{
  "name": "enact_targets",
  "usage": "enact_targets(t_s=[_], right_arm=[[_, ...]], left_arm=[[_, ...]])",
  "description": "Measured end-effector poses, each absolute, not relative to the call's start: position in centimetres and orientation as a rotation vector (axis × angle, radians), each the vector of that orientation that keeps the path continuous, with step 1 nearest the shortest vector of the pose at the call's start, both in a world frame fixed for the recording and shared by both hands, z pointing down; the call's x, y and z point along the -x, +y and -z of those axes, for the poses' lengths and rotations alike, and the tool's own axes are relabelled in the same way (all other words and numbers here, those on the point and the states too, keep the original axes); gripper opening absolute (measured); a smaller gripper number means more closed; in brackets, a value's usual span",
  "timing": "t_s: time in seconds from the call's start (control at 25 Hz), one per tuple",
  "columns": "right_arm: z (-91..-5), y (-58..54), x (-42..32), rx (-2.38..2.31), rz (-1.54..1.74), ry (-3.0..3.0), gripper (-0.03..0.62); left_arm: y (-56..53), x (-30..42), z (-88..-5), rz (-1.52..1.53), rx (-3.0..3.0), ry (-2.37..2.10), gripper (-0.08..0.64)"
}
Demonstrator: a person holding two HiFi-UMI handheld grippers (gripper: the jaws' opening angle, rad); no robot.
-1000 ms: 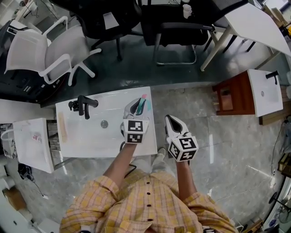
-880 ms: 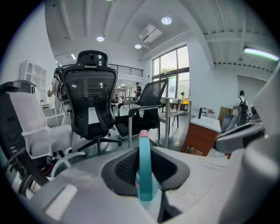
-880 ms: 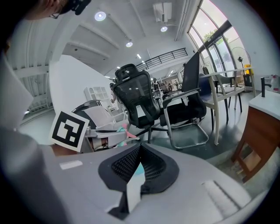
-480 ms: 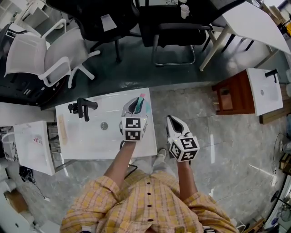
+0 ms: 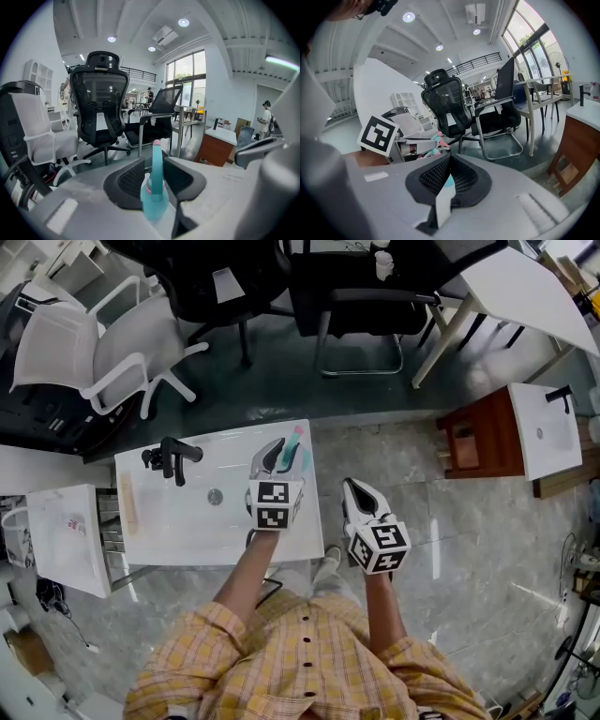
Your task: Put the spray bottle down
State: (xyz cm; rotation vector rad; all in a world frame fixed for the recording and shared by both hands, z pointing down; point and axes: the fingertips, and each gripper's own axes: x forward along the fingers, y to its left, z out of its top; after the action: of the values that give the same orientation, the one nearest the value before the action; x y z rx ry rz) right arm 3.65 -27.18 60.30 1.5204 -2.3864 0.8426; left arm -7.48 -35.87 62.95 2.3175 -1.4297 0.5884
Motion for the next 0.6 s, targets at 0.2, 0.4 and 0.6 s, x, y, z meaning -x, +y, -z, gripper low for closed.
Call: enact_targets(t_s=[0.2, 0.4, 0.6], right_arm=[[-59.7, -26.7, -3.6, -1.526, -0.832, -2.395, 0.000], [-59.4, -26.0, -3.4, -1.525, -0.822, -2.406, 0.000], [-58.5, -25.3, -3.1, -1.522, -0.809, -2.419, -0.001]], left_arm=[[-35.3, 7.8, -62.4, -0.582, -2.323, -1.447, 0.132], [-34.5, 7.8, -61.6, -0.581, -2.334, -1.450, 0.132], [-33.5, 8.1, -60.7, -0.578, -2.336, -1.461, 0.132]])
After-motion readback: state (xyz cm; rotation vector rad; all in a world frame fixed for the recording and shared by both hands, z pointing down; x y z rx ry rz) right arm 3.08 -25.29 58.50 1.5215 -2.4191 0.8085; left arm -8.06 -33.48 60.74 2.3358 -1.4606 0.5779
